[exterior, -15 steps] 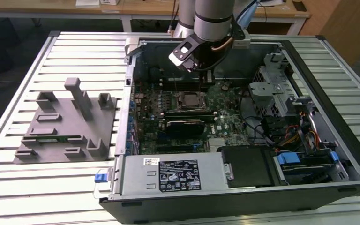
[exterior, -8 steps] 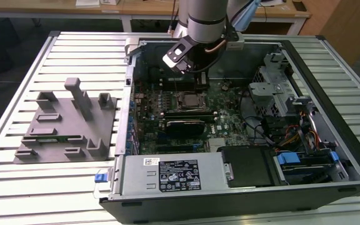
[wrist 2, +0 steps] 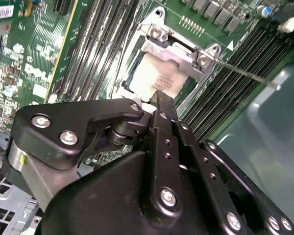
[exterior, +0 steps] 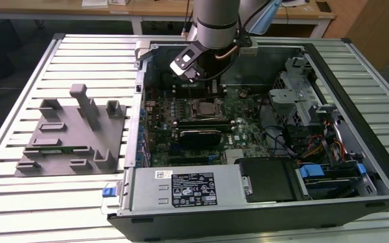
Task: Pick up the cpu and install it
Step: 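Close the cpu cover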
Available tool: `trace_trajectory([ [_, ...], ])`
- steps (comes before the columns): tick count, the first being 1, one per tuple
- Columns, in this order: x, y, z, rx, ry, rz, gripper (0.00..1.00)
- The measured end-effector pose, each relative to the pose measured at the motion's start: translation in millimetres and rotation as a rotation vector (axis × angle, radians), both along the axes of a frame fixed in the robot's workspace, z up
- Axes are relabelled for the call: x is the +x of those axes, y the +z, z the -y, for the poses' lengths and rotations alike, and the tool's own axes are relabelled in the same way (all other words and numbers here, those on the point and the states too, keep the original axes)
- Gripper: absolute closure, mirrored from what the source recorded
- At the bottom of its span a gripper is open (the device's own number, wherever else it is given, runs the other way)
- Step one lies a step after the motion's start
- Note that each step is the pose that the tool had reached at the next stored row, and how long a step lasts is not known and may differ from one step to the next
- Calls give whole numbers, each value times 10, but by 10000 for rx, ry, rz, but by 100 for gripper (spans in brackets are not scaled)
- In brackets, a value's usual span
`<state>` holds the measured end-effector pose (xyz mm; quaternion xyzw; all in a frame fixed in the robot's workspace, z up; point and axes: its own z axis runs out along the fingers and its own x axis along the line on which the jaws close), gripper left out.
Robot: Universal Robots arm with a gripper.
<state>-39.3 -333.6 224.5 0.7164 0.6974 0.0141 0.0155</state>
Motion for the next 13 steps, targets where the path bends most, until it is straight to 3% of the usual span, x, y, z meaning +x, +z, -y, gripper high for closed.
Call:
trace_trajectory([
  [8, 0, 0, 0, -6, 76, -1, 89],
  [13, 0, 0, 0, -27, 752, 0, 89],
])
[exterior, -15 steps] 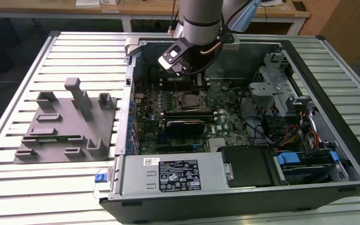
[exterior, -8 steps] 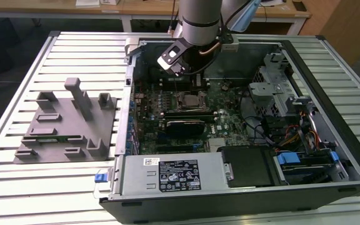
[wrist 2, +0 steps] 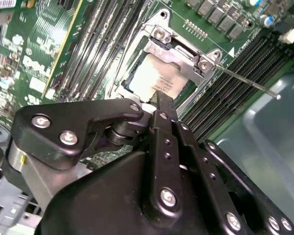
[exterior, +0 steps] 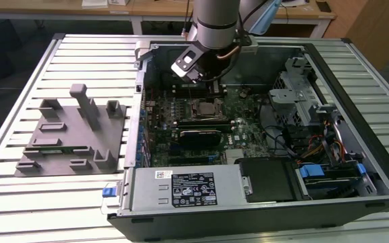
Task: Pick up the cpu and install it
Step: 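Close the cpu cover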
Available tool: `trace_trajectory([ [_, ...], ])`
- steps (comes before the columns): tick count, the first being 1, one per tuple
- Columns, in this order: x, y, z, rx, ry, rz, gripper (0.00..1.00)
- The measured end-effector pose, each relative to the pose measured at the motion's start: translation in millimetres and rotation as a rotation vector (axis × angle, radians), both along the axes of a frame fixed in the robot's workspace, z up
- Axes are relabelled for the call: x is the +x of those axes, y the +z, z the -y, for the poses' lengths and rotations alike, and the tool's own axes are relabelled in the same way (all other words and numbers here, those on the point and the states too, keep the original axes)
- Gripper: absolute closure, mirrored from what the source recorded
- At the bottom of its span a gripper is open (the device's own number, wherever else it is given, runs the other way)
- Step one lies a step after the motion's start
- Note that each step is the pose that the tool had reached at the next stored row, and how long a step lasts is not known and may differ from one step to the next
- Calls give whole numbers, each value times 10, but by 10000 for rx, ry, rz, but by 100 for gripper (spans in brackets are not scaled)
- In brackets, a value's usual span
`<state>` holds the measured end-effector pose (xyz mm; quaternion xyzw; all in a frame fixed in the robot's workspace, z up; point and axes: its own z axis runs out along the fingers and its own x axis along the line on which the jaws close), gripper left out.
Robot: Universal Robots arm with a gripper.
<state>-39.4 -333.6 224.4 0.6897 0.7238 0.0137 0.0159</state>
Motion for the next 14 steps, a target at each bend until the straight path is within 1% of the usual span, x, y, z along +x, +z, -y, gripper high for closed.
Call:
trace_trajectory([
  [14, 0, -2, 0, -33, 2542, 0, 89],
])
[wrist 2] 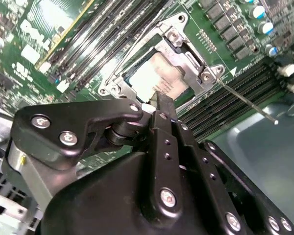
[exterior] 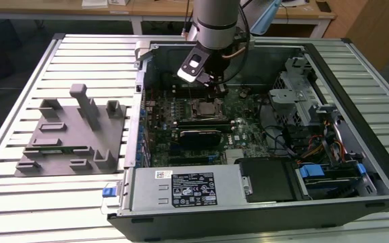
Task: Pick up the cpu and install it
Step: 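Close the cpu cover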
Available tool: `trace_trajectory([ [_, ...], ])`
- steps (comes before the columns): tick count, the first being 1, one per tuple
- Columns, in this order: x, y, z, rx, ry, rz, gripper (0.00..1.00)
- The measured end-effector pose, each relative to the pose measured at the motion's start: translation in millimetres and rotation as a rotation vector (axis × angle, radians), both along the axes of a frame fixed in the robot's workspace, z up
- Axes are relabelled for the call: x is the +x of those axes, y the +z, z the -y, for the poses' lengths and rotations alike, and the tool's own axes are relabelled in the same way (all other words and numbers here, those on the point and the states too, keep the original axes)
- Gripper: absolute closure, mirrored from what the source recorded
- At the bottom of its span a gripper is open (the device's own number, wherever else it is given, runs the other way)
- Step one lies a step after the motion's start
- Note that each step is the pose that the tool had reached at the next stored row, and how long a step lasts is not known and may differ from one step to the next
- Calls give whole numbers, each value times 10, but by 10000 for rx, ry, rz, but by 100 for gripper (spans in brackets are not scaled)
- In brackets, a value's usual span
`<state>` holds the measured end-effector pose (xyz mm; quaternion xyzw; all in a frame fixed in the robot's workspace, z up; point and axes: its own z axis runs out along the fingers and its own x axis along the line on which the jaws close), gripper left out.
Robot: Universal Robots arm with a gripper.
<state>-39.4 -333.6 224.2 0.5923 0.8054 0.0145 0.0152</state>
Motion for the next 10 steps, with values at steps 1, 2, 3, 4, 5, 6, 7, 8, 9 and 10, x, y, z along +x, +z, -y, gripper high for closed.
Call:
trace_trajectory([
  [1, 0, 0, 0, -2, 180, 0, 89],
  [2, 0, 0, 0, -4, 361, 0, 89],
  [3, 0, 0, 0, -6, 545, 0, 89],
  [4, 0, 0, 0, -8, 726, 0, 89],
  [5, 0, -1, 0, -10, 905, 0, 89],
  [6, 0, -1, 0, -12, 1096, 0, 89],
  [7, 0, -1, 0, -14, 1275, 0, 89],
  [8, 0, -1, 0, -16, 1456, 0, 89],
  [9, 0, -1, 0, -19, 1636, 0, 89],
  [10, 0, -1, 0, -21, 1815, 0, 89],
])
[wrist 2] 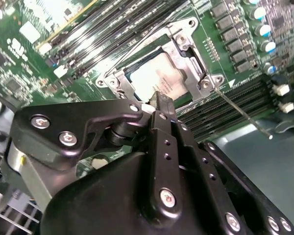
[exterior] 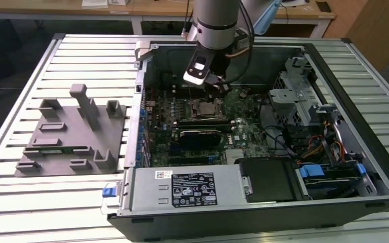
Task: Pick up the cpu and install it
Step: 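Close the cpu cover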
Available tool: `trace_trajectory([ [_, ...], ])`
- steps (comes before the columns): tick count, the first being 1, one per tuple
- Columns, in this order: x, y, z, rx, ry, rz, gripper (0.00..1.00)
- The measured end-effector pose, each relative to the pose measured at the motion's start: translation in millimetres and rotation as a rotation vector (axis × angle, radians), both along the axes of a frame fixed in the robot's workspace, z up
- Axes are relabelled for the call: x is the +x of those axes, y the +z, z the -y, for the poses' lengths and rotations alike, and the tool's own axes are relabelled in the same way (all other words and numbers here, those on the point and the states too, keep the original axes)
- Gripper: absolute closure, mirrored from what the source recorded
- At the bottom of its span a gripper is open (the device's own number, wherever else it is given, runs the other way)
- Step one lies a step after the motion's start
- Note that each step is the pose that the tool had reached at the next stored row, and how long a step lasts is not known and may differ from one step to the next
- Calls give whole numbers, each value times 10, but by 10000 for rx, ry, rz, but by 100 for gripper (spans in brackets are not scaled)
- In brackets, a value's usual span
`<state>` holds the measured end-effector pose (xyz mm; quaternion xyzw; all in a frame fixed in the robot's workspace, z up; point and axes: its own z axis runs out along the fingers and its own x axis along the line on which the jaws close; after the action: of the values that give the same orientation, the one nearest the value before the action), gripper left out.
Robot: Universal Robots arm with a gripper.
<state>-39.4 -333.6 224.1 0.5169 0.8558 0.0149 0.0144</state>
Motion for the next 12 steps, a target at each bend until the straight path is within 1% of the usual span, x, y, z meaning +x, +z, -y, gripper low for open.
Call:
trace_trajectory([
  [12, 0, -2, 0, -24, 2191, 0, 89],
])
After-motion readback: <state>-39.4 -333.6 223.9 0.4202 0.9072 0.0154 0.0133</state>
